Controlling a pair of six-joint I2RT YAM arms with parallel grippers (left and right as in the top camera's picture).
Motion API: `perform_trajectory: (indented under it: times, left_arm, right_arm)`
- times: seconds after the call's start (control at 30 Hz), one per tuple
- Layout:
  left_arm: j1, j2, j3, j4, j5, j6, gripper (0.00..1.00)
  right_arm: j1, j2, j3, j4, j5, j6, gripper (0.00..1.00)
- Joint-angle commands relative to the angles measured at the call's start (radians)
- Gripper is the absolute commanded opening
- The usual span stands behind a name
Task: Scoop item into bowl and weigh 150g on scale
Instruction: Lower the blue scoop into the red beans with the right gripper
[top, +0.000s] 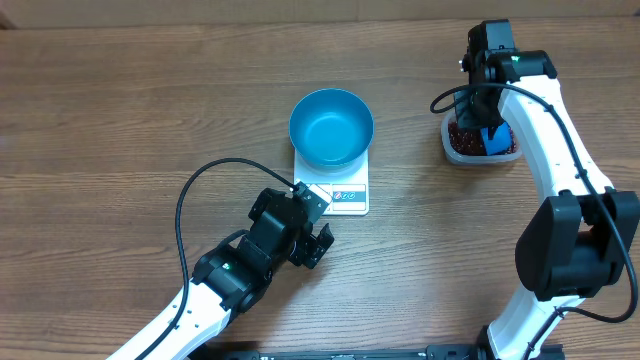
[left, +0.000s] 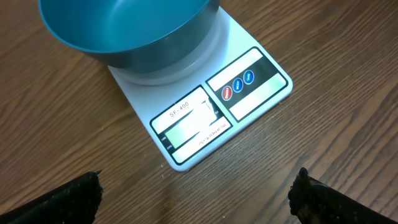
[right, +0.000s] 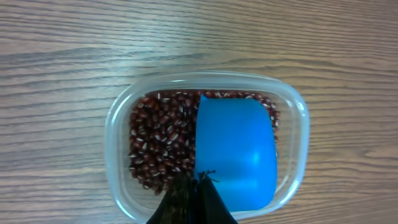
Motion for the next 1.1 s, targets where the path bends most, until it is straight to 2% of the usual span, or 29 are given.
perform_trajectory:
  times: [0.0,0.83,1.07]
  left_arm:
    - [0.005,-0.01,-0.007,0.001,0.001,0.011,0.99]
    - [0.005,-0.01,-0.007,0.001,0.0,0.011,1.0]
    - [0.005,-0.01,-0.007,0.001,0.0,0.012,1.0]
  right_arm:
    - [0.005,0.013,0.014,-0.011,-0.068,0.014,0.04]
    - [-0.004,0.013,0.014,-0.045,-0.142,0.018,0.04]
    - [-0.042,0.013,0.014,-0.045,-0.221,0.018,0.04]
